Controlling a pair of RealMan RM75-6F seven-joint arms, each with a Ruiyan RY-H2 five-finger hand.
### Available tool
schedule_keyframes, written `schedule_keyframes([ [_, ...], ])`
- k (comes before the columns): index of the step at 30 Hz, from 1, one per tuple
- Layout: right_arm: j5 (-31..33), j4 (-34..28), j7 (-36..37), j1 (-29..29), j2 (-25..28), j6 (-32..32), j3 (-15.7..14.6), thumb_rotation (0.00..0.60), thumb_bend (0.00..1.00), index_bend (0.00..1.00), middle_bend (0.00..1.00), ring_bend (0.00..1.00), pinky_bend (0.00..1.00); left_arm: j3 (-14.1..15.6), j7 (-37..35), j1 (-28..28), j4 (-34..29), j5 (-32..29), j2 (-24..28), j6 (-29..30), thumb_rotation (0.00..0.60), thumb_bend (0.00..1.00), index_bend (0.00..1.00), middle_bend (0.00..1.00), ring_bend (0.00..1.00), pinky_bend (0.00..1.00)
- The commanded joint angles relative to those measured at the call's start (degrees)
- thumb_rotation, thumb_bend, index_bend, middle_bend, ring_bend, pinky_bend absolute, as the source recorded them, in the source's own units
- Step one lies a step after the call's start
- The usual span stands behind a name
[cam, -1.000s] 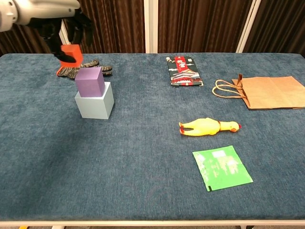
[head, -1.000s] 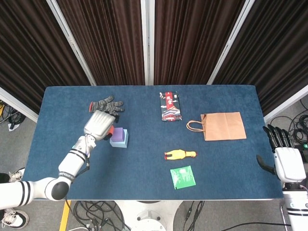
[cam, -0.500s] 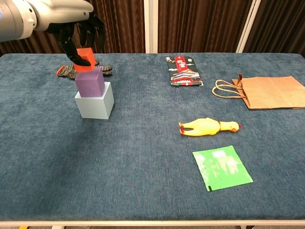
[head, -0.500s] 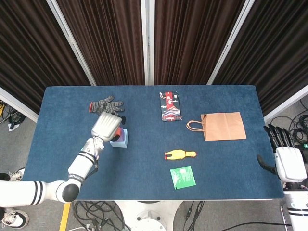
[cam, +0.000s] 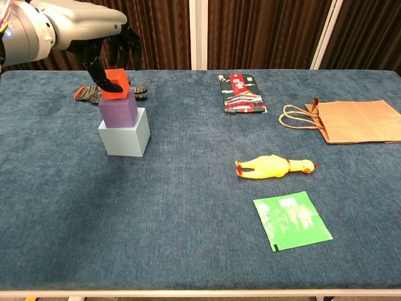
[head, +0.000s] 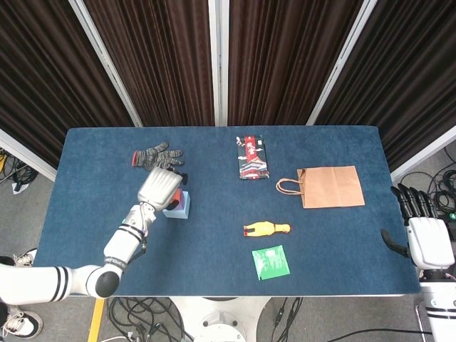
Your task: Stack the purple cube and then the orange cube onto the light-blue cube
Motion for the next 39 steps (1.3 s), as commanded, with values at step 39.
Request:
schedule_keyframes([
  [39,0.67,-0.61,-1.31,0.08,-0.06,-0.33,-0.03,0.6,0.24,0.07,0.04,0.0,0.0,13.82,-7.04,20.86,-10.55,4.3,12.09,22.3,0.6,0.14,0.26,0.26,0.24,0.34],
])
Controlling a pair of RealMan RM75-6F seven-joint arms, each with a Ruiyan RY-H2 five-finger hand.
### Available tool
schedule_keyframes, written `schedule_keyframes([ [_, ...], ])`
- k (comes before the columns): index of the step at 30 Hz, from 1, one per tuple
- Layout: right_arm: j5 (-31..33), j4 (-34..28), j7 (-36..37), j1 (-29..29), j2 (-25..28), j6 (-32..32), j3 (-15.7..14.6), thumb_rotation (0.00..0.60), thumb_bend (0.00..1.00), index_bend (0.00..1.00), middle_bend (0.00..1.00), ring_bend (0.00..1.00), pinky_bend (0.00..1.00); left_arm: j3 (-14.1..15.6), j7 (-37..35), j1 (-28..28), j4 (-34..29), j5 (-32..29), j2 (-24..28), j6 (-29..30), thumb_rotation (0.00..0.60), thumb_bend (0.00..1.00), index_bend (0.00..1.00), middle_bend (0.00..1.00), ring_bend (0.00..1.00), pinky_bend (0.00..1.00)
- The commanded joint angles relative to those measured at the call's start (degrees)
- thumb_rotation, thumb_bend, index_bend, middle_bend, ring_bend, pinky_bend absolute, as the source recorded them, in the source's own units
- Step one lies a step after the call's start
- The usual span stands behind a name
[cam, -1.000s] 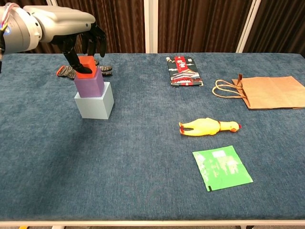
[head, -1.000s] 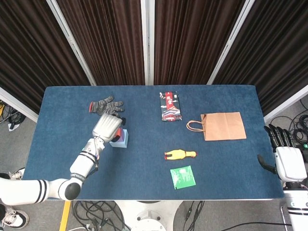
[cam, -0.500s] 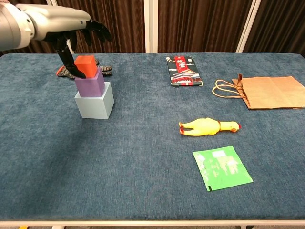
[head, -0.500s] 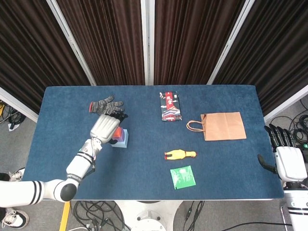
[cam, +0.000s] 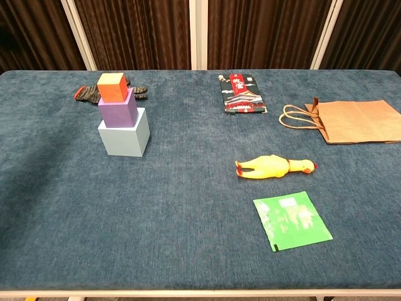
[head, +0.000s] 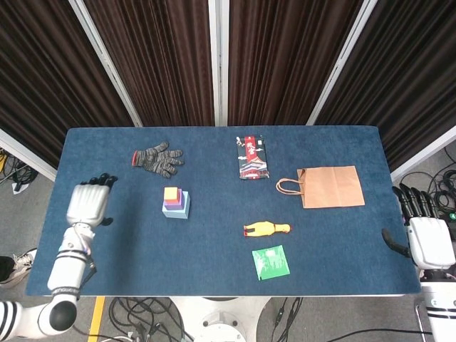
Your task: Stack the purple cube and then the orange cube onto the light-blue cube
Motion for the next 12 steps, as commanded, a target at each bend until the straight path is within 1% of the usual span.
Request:
schedule_keyframes([
  [1,-0.06,-0.17,-0.31,0.14,-0.1,-0.31,-0.15,0.6,0.24,0.07,0.04,0.0,0.0,6.75,-10.14,8.54,8.13,14.67,-1.95,4.59,0.6,0.14,0.27,0.26,0.23,0.33],
  [2,-0.1,-0.24,-0.42,0.2,-0.14,-0.5,-0.25,0.6,0.24,0.07,0.04,0.0,0.0,8.03,-13.04,10.47,12.31,19.65,-3.73,6.34,0.6,0.14,0.27,0.26,0.23,0.32],
  [3,-0.11,-0.29,-0.6,0.28,-0.22,-0.72,-0.35,0.6,0.24,0.07,0.04,0.0,0.0,9.26,-16.84,12.95,18.21,25.45,-6.41,9.11,0.6,0.14,0.27,0.26,0.22,0.31],
  [4,-0.1,-0.29,-0.79,0.37,-0.3,-0.87,-0.38,0.6,0.24,0.07,0.04,0.0,0.0,9.87,-19.53,14.59,22.45,28.82,-8.37,10.9,0.6,0.14,0.26,0.26,0.22,0.31],
  [6,0.03,-0.24,-1.23,0.55,-0.56,-1.19,-0.43,0.6,0.23,0.07,0.04,0.0,0.0,10.2,-24.92,17.62,29.86,33.05,-11.93,13.35,0.6,0.14,0.25,0.26,0.22,0.31],
  [9,0.08,-0.17,-1.77,0.73,-0.88,-1.33,-0.4,0.6,0.23,0.07,0.04,0.0,0.0,9.45,-29.58,19.97,35.62,36.2,-14.41,14.79,0.6,0.14,0.22,0.25,0.21,0.31],
  [12,-0.05,-0.13,-2.14,0.78,-1.11,-1.15,-0.38,0.6,0.23,0.07,0.04,0.0,0.0,8.77,-29.34,20.66,37.22,37.56,-14.36,13.97,0.6,0.14,0.21,0.24,0.21,0.3],
])
